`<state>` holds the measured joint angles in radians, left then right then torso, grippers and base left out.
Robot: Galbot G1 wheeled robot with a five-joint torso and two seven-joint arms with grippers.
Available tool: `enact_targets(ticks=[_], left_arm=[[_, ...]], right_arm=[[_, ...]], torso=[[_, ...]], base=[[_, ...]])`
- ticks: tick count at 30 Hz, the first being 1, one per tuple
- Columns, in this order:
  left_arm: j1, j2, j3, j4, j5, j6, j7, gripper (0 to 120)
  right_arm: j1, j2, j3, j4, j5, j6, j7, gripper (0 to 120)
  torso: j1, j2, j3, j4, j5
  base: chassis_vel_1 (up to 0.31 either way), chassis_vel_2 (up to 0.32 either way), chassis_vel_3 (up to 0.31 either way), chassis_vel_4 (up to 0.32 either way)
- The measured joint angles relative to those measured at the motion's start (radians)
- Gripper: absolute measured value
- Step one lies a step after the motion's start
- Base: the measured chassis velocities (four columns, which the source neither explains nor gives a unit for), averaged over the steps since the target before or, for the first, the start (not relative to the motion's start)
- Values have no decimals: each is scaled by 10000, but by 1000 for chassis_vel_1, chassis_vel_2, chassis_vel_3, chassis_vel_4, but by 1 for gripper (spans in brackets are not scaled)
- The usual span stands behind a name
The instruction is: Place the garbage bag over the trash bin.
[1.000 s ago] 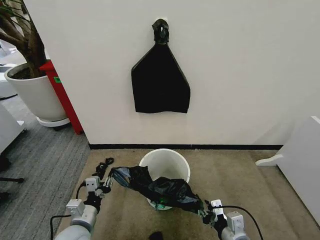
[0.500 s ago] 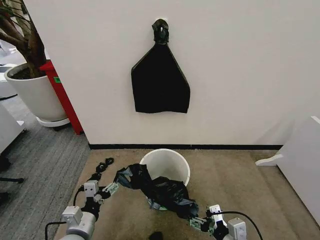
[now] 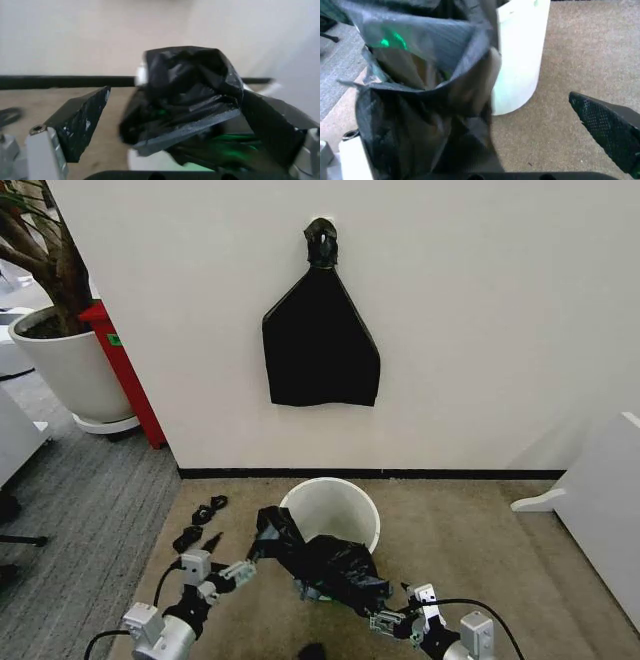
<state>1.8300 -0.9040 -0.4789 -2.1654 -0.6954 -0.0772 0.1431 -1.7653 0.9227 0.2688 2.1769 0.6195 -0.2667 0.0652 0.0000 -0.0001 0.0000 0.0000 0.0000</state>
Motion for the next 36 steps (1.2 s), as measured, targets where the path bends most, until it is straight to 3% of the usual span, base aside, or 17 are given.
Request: enact_targets(ticks=[5, 6, 7, 8, 13, 17, 21, 28, 36], left_arm=[[-14, 59, -163, 163, 86, -106, 260, 96], [-185, 50, -85, 195, -35, -176, -547, 96], [-221, 41, -60, 196, -94, -186, -726, 96], [-383, -21, 35, 176, -689, -192, -1480, 96], [-407, -88, -26, 197, -1279, -341, -1326, 95], [-386, -129, -425, 468, -1148, -569, 206, 95], [-397, -80, -555, 710, -650, -734, 830, 96], [-458, -124, -341, 959, 389, -883, -368, 97], [-471, -204, -227, 1008, 694, -903, -1018, 97]], right_arm=[[-53, -12, 8, -33, -49, 129, -156, 100], [-42, -11, -23, -55, -58, 224, -164, 100], [-37, -10, -34, -57, -52, 248, -166, 100], [-19, -10, -78, -58, -13, 360, -214, 100], [-83, -90, -130, 103, 118, 722, -577, 100], [-153, -199, 73, 159, -23, 1276, -1172, 100], [-188, -255, 306, -29, -144, 2138, -2280, 100], [-60, -88, 474, -534, -400, 3197, -3684, 100], [50, 152, 617, -744, -1814, 3695, -2854, 100]], torso=[[0, 0, 0, 0, 0], [0, 0, 0, 0, -1], [0, 0, 0, 0, 0], [0, 0, 1, -2, -2], [0, 0, 0, 0, -1], [0, 0, 1, 0, 0], [0, 0, 1, 0, -1], [0, 0, 0, 0, -1], [0, 0, 1, 0, 0]], base=[[0, 0, 0, 0], [0, 0, 0, 0], [0, 0, 0, 0], [0, 0, 0, 0], [0, 0, 0, 0], [0, 0, 0, 0], [0, 0, 0, 0], [0, 0, 0, 0], [0, 0, 0, 0]])
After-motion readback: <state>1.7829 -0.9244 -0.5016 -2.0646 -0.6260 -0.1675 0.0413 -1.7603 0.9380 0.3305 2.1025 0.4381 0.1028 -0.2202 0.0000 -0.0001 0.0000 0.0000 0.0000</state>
